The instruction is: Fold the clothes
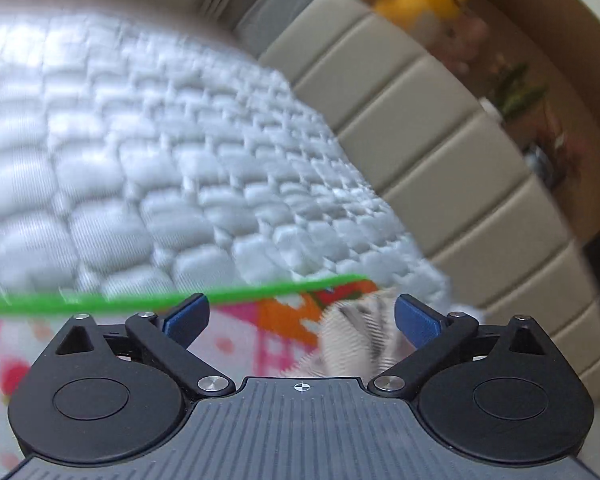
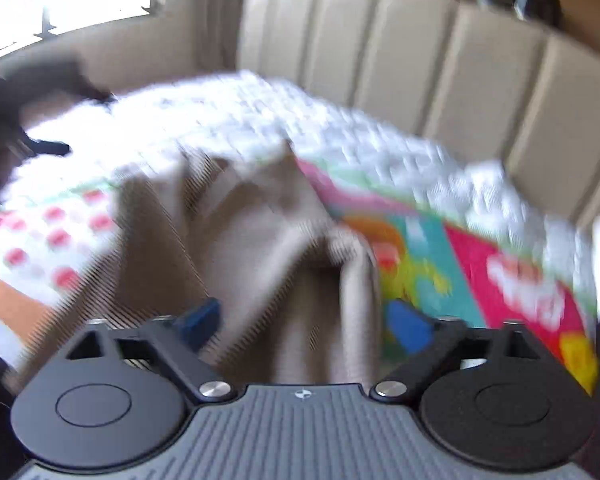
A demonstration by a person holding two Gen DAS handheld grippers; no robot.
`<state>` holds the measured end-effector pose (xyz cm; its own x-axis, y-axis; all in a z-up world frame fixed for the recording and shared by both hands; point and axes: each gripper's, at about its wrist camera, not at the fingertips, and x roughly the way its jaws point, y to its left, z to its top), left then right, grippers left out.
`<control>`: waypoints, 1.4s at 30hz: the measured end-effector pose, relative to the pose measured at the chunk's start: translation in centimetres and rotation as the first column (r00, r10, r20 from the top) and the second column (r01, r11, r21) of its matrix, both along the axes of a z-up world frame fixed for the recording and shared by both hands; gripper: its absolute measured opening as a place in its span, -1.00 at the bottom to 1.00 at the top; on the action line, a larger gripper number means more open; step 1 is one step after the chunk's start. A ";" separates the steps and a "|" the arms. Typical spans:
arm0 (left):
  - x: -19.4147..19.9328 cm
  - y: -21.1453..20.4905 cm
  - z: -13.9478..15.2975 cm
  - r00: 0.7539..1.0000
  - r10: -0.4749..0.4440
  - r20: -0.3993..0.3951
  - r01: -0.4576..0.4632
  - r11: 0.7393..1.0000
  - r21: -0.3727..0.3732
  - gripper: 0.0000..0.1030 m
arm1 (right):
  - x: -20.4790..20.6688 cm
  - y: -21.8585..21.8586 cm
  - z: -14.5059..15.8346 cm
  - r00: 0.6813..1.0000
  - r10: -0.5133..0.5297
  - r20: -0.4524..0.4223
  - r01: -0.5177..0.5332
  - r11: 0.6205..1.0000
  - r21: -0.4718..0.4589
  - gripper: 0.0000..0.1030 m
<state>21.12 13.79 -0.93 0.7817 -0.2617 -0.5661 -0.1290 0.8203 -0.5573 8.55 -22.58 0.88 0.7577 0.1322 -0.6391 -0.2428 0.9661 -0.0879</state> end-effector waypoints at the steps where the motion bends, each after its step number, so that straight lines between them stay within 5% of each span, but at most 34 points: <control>1: 0.0 -0.3 0.1 1.000 -0.011 0.003 0.011 0.999 0.041 0.99 | 0.0 0.9 0.7 1.000 0.030 0.003 -0.030 0.999 0.013 0.58; 3: -0.1 -1.0 0.4 0.999 -0.033 0.008 0.032 0.992 0.123 0.99 | 0.8 3.4 0.9 0.996 0.089 -0.021 -0.089 0.996 0.022 0.59; 6: -0.2 -2.1 0.7 0.998 -0.066 0.011 0.061 0.968 0.244 0.99 | 2.5 8.0 -1.7 0.980 0.180 -0.081 -0.188 0.978 -0.093 0.56; 9: -0.2 -1.0 0.6 1.000 -0.027 -0.002 0.026 0.964 0.264 1.00 | 5.1 11.0 -3.8 0.950 0.245 -0.195 -0.281 0.942 -0.182 -0.47; 12: 0.1 0.2 0.5 1.000 0.016 -0.005 -0.014 0.960 0.278 1.00 | 7.6 12.8 -3.5 0.928 0.283 -0.241 -0.339 0.911 -0.235 -0.69; 19: 1.0 3.0 0.0 0.995 0.101 -0.008 -0.096 0.962 0.254 1.00 | 16.4 17.1 4.2 0.957 0.277 -0.081 -0.288 0.932 -0.220 -0.80; 22: 1.5 4.0 -0.7 0.993 0.118 -0.026 -0.109 0.967 0.230 1.00 | 19.6 21.0 6.2 0.946 0.320 -0.041 -0.323 0.930 -0.176 -0.79; 27: 2.2 4.8 -2.1 0.989 0.135 -0.067 -0.118 0.970 0.214 1.00 | 21.2 26.9 6.4 0.911 0.411 -0.032 -0.412 0.902 -0.132 -0.73; 29: 2.4 4.9 -2.3 0.988 0.134 -0.072 -0.116 0.970 0.214 1.00 | 20.4 27.9 6.2 0.892 0.451 -0.017 -0.449 0.882 -0.139 -0.48; 31: 2.4 4.9 -2.3 0.988 0.135 -0.075 -0.117 0.970 0.213 1.00 | 19.5 28.3 5.9 0.873 0.488 0.004 -0.479 0.859 -0.181 0.34; 33: 2.4 4.9 -2.4 0.988 0.134 -0.082 -0.114 0.970 0.214 1.00 | 18.7 28.6 5.6 0.850 0.527 0.025 -0.506 0.828 -0.243 0.69; 36: 2.5 4.8 -2.5 0.987 0.136 -0.090 -0.114 0.970 0.215 1.00 | 18.2 28.5 5.7 0.833 0.554 0.011 -0.534 0.807 -0.253 0.69; 42: 2.8 5.7 -3.0 0.974 0.204 -0.102 -0.172 0.951 0.257 1.00 | 18.2 23.8 7.7 0.893 0.449 0.036 -0.445 0.892 -0.084 0.73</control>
